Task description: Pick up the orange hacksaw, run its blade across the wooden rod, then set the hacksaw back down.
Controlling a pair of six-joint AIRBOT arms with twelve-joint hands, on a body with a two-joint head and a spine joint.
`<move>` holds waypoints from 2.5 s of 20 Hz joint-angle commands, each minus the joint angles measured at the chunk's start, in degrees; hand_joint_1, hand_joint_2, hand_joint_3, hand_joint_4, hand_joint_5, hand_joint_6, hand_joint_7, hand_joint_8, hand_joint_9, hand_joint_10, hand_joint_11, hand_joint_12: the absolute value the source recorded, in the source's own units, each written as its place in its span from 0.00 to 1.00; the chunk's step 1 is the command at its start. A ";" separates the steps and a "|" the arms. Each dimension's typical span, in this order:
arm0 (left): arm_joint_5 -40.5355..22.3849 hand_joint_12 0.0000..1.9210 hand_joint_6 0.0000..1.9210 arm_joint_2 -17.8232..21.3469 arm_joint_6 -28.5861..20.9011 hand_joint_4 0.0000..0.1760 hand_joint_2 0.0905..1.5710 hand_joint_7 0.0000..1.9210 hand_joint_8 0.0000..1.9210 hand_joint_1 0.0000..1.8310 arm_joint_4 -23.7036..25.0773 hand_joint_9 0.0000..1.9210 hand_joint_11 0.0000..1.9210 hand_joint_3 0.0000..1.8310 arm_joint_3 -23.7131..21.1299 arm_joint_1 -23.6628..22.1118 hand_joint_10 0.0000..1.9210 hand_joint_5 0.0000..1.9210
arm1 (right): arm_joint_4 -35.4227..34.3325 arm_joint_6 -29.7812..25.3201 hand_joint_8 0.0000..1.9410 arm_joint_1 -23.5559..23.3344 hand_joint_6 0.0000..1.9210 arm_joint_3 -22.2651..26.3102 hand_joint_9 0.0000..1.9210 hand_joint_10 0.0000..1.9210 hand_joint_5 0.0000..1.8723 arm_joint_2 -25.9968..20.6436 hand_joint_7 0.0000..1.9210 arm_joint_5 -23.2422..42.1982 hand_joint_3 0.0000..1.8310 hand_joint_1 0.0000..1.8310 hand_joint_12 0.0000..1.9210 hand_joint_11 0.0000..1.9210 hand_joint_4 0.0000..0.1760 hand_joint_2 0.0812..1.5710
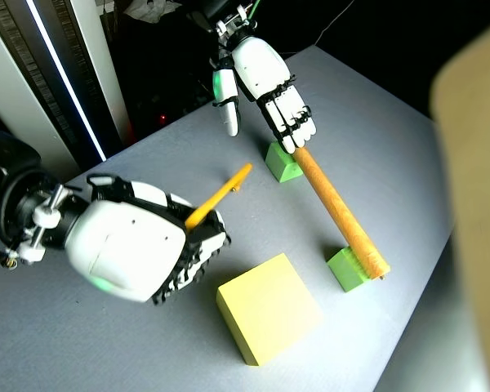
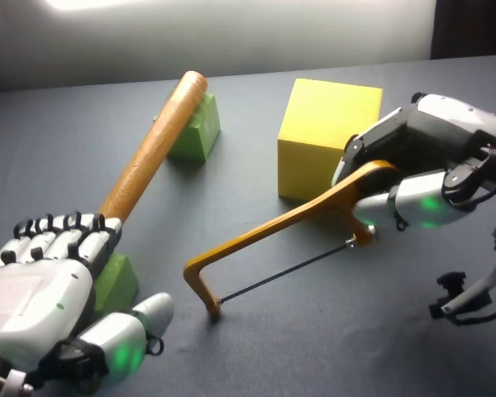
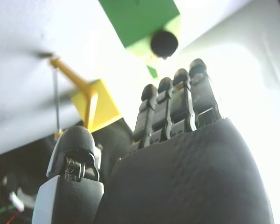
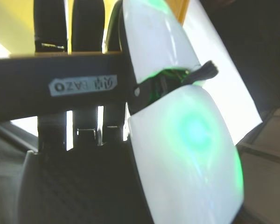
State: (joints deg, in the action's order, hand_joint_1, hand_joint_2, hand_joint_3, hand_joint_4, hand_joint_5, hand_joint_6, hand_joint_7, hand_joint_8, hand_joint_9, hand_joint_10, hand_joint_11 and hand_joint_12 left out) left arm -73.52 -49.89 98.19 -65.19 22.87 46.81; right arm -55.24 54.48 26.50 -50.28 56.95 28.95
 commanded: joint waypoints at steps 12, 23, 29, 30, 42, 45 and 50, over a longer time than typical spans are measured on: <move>9.46 0.00 0.00 7.31 6.21 0.00 0.85 0.01 0.00 0.00 3.97 0.00 0.00 0.00 1.51 -9.85 0.00 0.04 | 2.88 -0.96 0.44 7.02 0.56 0.55 0.59 0.05 0.49 -1.38 0.55 5.69 0.00 0.67 0.33 0.45 0.06 0.69; 21.21 0.00 0.00 11.21 10.63 0.00 0.86 0.03 0.00 0.00 3.93 0.01 0.00 0.00 3.69 -16.89 0.00 0.05 | 3.56 -0.96 0.00 8.51 0.00 1.43 0.35 0.00 0.35 -2.37 0.35 5.89 0.00 0.63 0.31 0.21 0.00 0.62; 22.84 0.00 0.01 11.60 10.90 0.00 0.86 0.04 0.01 0.00 3.93 0.02 0.00 0.00 3.79 -16.89 0.01 0.06 | 3.57 -1.07 0.00 9.05 0.00 3.81 0.36 0.00 0.36 -5.30 0.37 6.06 0.00 0.55 0.35 0.18 0.00 0.62; 23.03 0.02 0.00 11.60 11.00 0.00 0.86 0.10 0.01 0.00 3.93 0.08 0.03 0.00 3.80 -16.88 0.01 0.10 | 3.57 -1.07 0.01 9.23 0.01 4.22 0.38 0.01 0.37 -5.91 0.39 6.41 0.00 0.53 0.36 0.20 0.00 0.62; 23.19 1.00 1.00 11.48 11.05 0.00 0.85 0.18 1.00 0.19 3.94 0.22 0.27 0.00 3.57 -17.28 1.00 0.19 | 12.78 -0.15 1.00 8.86 0.99 10.36 0.28 1.00 0.21 -16.04 0.22 13.54 0.00 0.37 1.00 0.31 0.00 0.66; 24.81 1.00 1.00 10.70 11.05 0.00 0.95 0.55 1.00 0.05 3.94 0.55 0.61 0.01 3.84 -17.33 1.00 0.47 | 17.24 1.16 1.00 7.10 1.00 11.27 0.35 1.00 0.32 -19.79 0.33 11.64 0.01 0.30 1.00 0.42 0.00 0.70; 24.33 1.00 1.00 7.94 11.18 0.25 0.96 0.78 1.00 0.34 3.95 0.80 0.86 0.00 3.17 -17.67 1.00 0.71 | 29.19 6.65 1.00 4.25 1.00 11.47 0.52 1.00 0.55 -24.44 0.51 10.52 0.01 0.24 1.00 0.60 0.00 0.79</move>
State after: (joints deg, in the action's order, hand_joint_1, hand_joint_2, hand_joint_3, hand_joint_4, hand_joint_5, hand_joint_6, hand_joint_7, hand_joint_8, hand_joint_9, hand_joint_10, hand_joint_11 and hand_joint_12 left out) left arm -45.74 -42.44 109.27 -64.05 26.26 29.63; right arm -26.70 61.32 31.33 -38.68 32.71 33.12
